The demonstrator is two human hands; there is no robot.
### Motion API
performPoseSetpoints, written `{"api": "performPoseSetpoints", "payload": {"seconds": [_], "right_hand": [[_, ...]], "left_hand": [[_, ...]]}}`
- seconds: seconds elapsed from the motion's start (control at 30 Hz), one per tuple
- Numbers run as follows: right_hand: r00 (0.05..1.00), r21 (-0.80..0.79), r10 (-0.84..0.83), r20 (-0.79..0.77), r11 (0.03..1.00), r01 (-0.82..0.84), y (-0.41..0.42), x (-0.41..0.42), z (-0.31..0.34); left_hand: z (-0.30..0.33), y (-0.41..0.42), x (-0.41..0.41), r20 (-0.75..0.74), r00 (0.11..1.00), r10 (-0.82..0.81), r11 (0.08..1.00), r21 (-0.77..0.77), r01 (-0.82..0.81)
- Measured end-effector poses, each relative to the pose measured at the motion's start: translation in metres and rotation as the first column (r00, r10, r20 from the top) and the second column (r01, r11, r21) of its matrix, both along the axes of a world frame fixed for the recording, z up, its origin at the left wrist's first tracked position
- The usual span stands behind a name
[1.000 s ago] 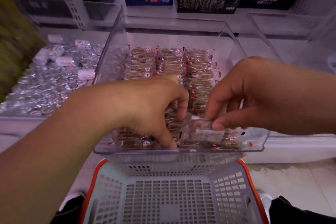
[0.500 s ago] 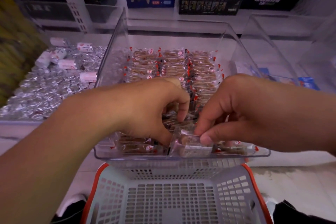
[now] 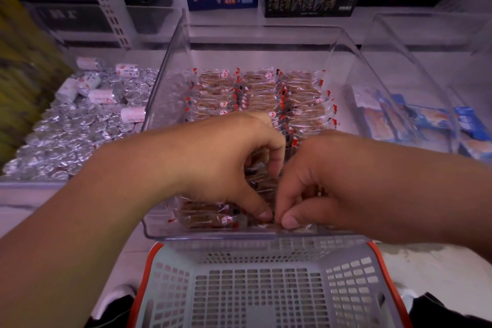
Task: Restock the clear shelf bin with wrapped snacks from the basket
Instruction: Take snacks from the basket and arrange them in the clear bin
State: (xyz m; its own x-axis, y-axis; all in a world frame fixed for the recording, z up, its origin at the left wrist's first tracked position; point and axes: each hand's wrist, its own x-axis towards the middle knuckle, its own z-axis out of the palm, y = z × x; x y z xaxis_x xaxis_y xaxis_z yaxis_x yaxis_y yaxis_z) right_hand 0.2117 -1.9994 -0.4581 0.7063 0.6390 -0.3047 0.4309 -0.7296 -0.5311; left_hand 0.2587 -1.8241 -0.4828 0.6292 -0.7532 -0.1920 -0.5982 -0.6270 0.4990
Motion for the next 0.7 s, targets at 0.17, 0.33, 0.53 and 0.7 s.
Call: {"api": "performPoseSetpoints", "payload": {"seconds": [0.17, 0.33, 0.53, 0.7], "right_hand": [[0.994, -0.04, -0.096, -0.055, 0.995, 0.094, -0.0022, 0.0022, -0.0006], [0.982, -0.029, -0.115, -0.153, 0.993, 0.111, -0.0064, -0.0011, 0.0023], [0.984, -0.065, -0.175, -0.023, 0.983, 0.174, 0.0014, -0.0011, -0.0029], [0.975, -0.151, -0.208, 0.073, 0.964, 0.217, 0.0008, 0.0035, -0.0056]], "left_hand": [[0.0025, 0.0008, -0.002, 0.001, 1.0, 0.015, 1.0, 0.006, -0.015], [0.002, 0.0018, -0.0032, 0.0, 1.0, 0.017, 1.0, 0.002, -0.017], [0.0015, 0.0008, -0.0043, 0.036, 0.999, 0.02, 1.0, -0.004, -0.02], [0.0034, 0.0016, -0.0062, 0.042, 0.999, 0.024, 1.0, 0.015, -0.024]]}}
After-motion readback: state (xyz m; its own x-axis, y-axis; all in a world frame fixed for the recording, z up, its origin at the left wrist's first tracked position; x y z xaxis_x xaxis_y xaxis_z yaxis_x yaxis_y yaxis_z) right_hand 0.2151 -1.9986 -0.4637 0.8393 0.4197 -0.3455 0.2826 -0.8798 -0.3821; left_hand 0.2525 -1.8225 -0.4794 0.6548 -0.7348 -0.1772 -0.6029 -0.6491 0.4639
